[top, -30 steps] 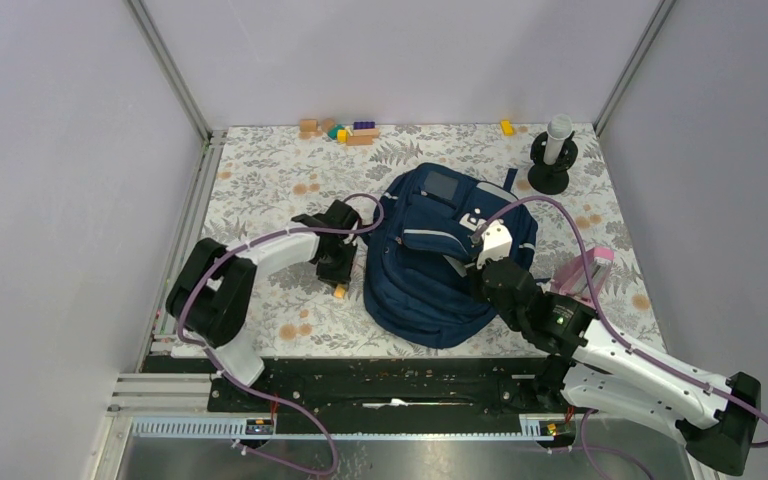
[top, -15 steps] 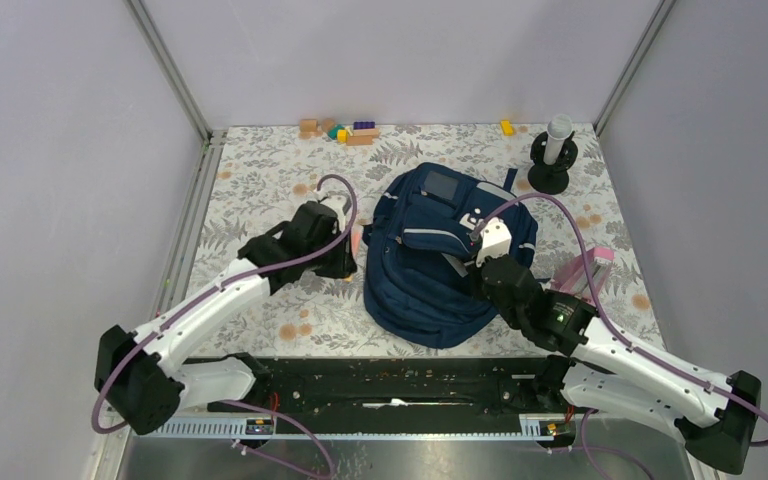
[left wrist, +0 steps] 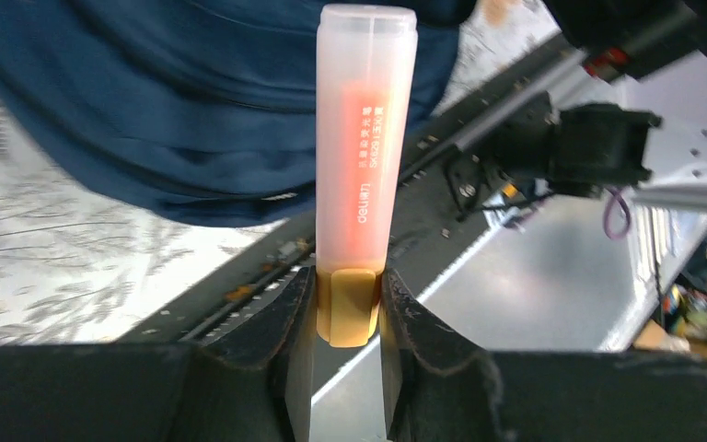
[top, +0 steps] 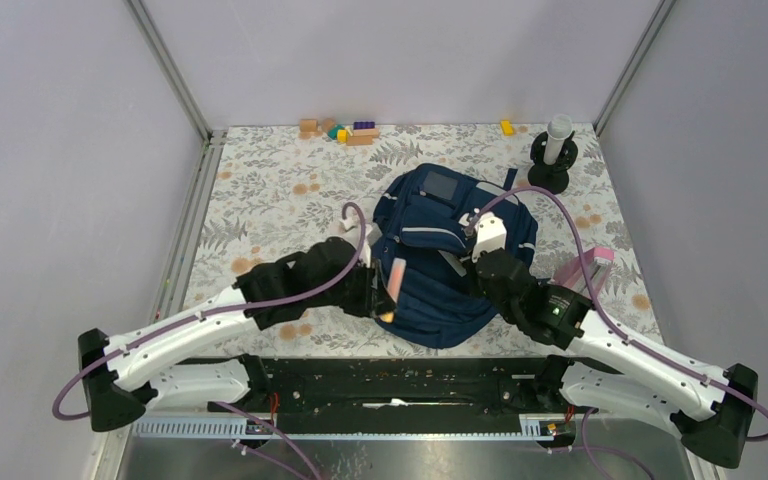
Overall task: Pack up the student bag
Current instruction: Place the stationery in the student bag.
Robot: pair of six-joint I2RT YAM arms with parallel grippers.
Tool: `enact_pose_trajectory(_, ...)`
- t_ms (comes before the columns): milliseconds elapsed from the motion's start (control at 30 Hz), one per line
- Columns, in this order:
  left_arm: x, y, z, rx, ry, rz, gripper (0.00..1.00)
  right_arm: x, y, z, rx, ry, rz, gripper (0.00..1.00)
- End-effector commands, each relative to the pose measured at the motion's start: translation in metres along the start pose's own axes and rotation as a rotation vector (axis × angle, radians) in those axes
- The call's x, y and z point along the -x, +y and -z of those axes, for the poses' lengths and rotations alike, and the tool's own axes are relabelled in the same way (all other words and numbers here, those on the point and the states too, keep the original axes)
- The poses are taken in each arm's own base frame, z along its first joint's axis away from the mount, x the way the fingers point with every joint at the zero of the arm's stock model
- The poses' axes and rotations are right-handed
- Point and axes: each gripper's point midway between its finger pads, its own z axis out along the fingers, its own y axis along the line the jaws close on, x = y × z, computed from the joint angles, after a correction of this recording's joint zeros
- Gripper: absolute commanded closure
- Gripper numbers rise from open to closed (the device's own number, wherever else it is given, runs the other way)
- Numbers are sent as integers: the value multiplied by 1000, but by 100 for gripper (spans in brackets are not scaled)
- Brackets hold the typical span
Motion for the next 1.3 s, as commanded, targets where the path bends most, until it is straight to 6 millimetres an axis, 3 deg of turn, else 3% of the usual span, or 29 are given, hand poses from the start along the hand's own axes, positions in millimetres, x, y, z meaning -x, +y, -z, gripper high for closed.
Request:
enact_pose_trajectory(0,-13,-54,-13,-177,47,60,100,44,13,7,47,-99,-82,100)
enact_pose_trajectory(233,-15,-83,-32,-257,73,51,100,46,18,6,64,-93,-103,100)
enact_pose_trajectory(467,-4,-86,-56,-234,37,49,100,44,20,6,69,-86,-108,100)
enact_pose_trajectory(700,28,-90,-80,-286,-28,131,100,45,19,8,73,-87,-117,100)
enact_pose_trajectory(1067,95,-68,-110,-286,-223,320,100,36,21,8,92,-87,-142,100)
enact_pose_trajectory(1267,125,-61,-115,-298,-343,424,100,32,26,8,111,-89,-124,100)
